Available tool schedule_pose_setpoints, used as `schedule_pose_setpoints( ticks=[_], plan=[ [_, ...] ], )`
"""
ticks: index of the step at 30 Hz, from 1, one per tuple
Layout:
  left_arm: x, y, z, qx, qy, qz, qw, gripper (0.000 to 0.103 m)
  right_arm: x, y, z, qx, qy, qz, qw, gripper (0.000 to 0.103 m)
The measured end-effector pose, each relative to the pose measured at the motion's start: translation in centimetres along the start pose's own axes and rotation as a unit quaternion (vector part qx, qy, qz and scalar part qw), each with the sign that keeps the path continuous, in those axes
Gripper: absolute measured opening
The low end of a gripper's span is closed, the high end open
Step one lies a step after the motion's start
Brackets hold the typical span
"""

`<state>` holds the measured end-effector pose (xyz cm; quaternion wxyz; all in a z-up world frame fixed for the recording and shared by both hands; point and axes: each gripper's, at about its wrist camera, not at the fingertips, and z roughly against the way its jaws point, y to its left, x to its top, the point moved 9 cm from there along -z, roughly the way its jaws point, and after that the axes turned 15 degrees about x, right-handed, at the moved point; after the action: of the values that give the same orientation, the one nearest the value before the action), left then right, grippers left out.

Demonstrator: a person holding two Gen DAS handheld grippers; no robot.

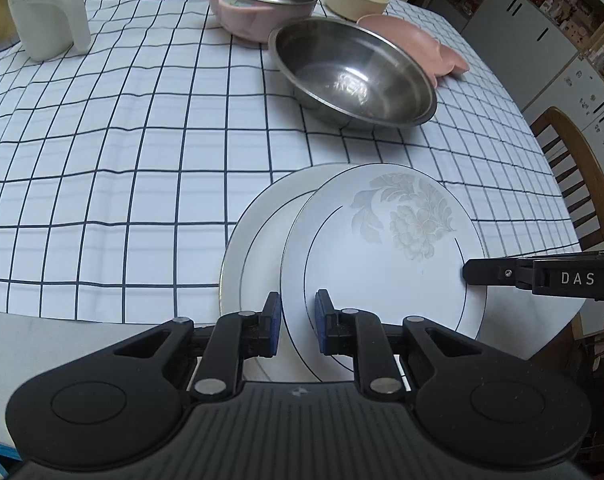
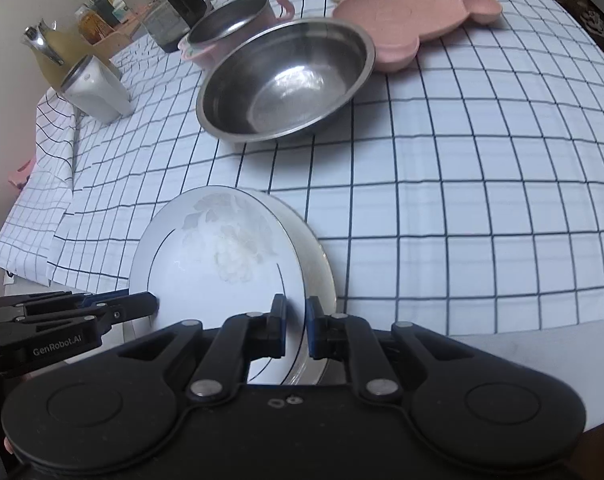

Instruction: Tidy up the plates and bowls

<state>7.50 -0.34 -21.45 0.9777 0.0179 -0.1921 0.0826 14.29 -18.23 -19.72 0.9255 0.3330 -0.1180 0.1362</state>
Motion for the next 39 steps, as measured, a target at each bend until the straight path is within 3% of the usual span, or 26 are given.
schedule_pose_setpoints(
  ticks=[13,23,36,39],
  plan=[
    [-0.2,0.3,-1.4,0.009,0.014,-0.021,0.9996,0.016,-1.4,-0.7,-2.5,-0.013,0.026,-0.016,0.999,0.011],
    [0.0,0.7,-1.8,-0.004,0.022,-0.022,0.9995,0.016,-1.3,-0.9,-2.7,-0.007,0.025,-0.025,0.999,0.011],
    [0.0,1.6,-0.1,0.006,-0.005,-0.036,0.9993,0.016,-1.2,-0.7,-2.8,-0.018,0.020,-0.013,1.000,0.005],
    [0.3,1.6,1.2,0.014,-0.028,-0.048,0.9984,0.016,-1.1,-0.2,-2.3,-0.022,0.015,0.003,1.000,0.013]
  ],
)
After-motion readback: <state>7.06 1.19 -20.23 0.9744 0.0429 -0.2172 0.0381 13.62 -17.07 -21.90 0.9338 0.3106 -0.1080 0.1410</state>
